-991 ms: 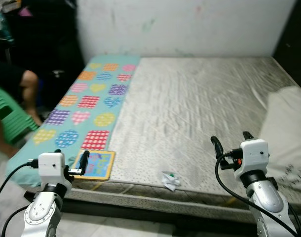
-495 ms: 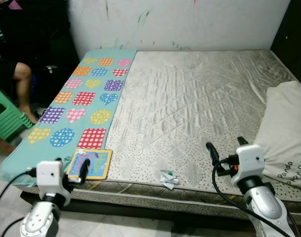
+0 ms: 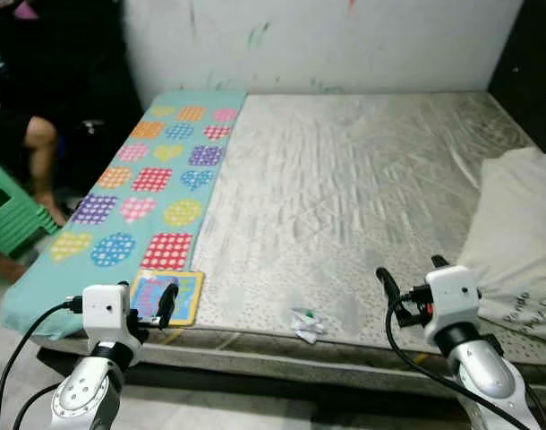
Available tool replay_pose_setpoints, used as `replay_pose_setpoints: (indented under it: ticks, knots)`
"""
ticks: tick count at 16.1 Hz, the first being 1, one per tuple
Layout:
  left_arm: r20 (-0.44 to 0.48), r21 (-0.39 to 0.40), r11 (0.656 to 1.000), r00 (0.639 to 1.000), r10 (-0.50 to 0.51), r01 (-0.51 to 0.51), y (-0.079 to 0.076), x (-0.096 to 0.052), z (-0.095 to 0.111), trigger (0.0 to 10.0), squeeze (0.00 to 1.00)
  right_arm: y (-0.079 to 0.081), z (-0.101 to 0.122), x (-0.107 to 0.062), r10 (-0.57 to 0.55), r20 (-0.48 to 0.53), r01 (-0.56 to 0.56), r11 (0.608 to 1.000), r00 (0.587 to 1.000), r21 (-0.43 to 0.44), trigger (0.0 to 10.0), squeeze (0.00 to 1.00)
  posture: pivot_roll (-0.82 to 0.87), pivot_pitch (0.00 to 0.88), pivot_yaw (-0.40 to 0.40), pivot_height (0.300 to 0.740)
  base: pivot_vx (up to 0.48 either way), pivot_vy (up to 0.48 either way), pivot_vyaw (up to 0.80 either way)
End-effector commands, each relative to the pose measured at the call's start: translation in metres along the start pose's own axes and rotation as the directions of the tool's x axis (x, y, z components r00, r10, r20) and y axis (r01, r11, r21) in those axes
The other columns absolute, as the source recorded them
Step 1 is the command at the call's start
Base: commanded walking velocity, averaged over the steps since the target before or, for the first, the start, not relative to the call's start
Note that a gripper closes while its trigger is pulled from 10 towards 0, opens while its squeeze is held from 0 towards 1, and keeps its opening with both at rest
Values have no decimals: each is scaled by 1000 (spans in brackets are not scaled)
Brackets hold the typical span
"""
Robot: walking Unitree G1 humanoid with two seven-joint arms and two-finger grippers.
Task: Clean up the room
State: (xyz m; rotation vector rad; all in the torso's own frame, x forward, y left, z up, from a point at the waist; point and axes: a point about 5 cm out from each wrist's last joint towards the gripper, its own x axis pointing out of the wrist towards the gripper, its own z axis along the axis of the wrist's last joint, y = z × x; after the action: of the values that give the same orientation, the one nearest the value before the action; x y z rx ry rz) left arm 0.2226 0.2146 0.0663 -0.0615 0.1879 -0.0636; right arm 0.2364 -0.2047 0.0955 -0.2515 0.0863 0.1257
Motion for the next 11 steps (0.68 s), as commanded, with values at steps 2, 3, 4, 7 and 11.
replay_pose_setpoints:
  ticks: [2, 3, 4, 7, 11]
  knots:
    - [-20, 13, 1000, 1000, 1, -1, 3, 2, -1, 10000, 0, 2, 5, 1, 1, 18, -1, 1000, 1000, 4, 10000, 0, -206, 0, 73, 740, 0, 480, 0]
    - [-15, 15, 1000, 1000, -7, 7, 1, 3, 0, 10000, 0, 2, 6, 1, -3, 22, 3, 1000, 1000, 5, 10000, 0, -206, 0, 73, 740, 0, 352, 0]
    - [-15, 23, 1000, 1000, -8, 8, 0, 3, 0, 10000, 0, 1, 6, 1, -3, 21, 3, 1000, 1000, 3, 10000, 0, -205, 0, 74, 740, 0, 0, 0]
    - [2, 26, 999, 1000, -29, 29, -2, 4, 3, 10000, 0, 0, 6, 4, -6, 25, 6, 1000, 1000, -2, 10000, 0, -202, 0, 75, 740, 0, 0, 0]
    - [34, 37, 996, 996, -84, 82, -6, 7, 8, 10000, 0, 1, 6, 6, -6, 28, 7, 1000, 1000, -4, 10000, 0, -203, 0, 77, 740, 61, 0, 0]
